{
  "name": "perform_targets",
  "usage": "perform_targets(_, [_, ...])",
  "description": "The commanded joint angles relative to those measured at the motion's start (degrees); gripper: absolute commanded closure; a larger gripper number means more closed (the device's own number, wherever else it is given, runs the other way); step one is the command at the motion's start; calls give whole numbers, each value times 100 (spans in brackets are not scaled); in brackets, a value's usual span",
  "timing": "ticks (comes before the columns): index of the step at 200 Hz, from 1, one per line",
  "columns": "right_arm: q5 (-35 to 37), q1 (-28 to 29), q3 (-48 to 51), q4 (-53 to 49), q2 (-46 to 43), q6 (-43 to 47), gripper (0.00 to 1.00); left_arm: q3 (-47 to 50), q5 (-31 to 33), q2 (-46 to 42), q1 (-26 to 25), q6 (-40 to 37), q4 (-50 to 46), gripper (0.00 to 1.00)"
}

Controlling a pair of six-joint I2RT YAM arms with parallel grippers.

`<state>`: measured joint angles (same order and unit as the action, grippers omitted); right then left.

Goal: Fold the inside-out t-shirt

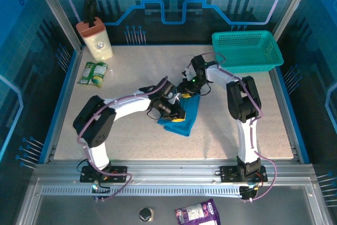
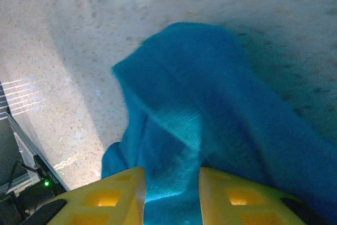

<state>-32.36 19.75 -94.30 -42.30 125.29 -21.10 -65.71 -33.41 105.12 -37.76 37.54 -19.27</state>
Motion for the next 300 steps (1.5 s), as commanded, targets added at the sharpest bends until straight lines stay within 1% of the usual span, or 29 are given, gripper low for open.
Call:
perform_targets(1, [29, -316, 72, -178, 230, 145, 67, 351, -302, 387, -58, 219, 394, 81])
perform_targets(31, [175, -695, 1084, 240, -257, -106, 69, 514, 6, 424, 59, -143, -7, 81])
perform_targets(54, [373, -858, 1807, 348, -799, -221, 68, 611, 161, 314, 426, -446, -252, 81])
perform_targets(73, [378, -870, 2493, 549, -1314, -454, 68, 600, 202, 273, 861, -744, -478, 81])
perform_targets(92, [159, -772, 3127, 771, -1811, -721, 68, 504, 265, 247, 1313, -1098, -798, 81])
perform_targets(113, [22, -640, 3482, 814, -2296, -863, 67, 386, 293, 55, 1711, -1362, -1103, 80])
perform_targets(126, [71, -637, 3557, 788, -2550, -904, 67, 303, 298, -123, 1813, -1456, -1258, 76])
perform_targets(146, [185, -693, 3474, 662, -2802, -889, 67, 187, 482, -344, 1816, -1484, -1474, 65])
perform_targets(170, [252, -718, 3239, 433, -2862, -788, 66, 82, 877, -384, 1760, -1478, -1640, 56])
perform_targets(196, [249, -711, 3071, 270, -2903, -729, 66, -147, 846, -84, 1512, -1494, -1673, 56])
perform_targets(215, [271, -718, 2971, 137, -2953, -685, 66, -351, 933, 206, 1285, -1473, -1693, 55])
perform_targets(229, [328, -717, 2920, 32, -3018, -658, 66, -467, 1215, 361, 1124, -1443, -1803, 55])
perform_targets(244, [402, -718, 2922, -71, -3126, -641, 66, -594, 1720, 511, 969, -1494, -1999, 54])
perform_targets(254, [447, -718, 2939, -116, -3197, -633, 66, -668, 1960, 627, 886, -1534, -2118, 56])
perform_targets(264, [465, -718, 2952, -137, -3260, -636, 66, -689, 2112, 722, 833, -1552, -2181, 61])
perform_targets(279, [493, -715, 2953, -188, -3325, -628, 66, -680, 2291, 764, 793, -1565, -2200, 73])
perform_targets(300, [602, -721, 2918, -291, -3390, -583, 66, -653, 2548, 725, 813, -1659, -2278, 85])
